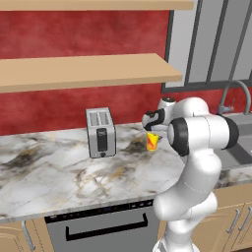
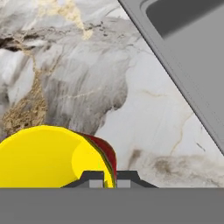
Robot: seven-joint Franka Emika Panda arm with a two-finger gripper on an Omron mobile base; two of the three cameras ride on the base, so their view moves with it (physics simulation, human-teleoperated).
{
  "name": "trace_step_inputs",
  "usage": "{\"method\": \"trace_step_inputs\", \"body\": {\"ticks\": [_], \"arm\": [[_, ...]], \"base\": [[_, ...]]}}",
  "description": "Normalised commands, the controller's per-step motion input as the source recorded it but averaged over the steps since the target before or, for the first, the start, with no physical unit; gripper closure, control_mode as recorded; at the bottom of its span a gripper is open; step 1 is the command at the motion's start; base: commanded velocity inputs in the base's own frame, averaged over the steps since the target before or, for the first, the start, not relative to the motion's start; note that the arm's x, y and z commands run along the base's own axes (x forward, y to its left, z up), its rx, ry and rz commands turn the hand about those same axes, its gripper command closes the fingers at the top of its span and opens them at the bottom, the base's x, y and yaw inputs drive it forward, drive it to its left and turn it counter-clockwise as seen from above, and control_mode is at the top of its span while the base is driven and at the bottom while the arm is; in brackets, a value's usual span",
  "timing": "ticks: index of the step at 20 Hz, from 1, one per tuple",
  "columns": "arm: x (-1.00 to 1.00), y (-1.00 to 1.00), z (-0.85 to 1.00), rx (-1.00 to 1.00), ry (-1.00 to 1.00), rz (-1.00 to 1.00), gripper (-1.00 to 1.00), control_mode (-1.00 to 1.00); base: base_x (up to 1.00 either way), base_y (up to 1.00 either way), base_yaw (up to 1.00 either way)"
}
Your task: Move any existing items from the left basin to the right basin for drying. Then move the cup from the counter to the left basin of the sink for washing.
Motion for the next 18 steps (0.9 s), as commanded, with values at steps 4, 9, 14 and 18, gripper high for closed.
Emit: {"method": "trace_step_inputs", "body": {"ticks": [4, 9, 14, 18], "arm": [[-0.11, 0.0, 0.0, 0.0, 0.0, 0.0, 1.0, -1.0], [-0.27, 0.0, 0.05, 0.0, -0.02, -0.01, 1.0, -1.0], [-0.2, -0.21, 0.26, 0.0, -0.04, -0.01, 1.0, -1.0], [-0.19, -0.34, 0.31, 0.0, -0.01, -0.06, 1.0, -1.0]], "base": [[0.0, 0.0, 0.0], [0.0, 0.0, 0.0], [0.0, 0.0, 0.0], [0.0, 0.0, 0.0]]}}
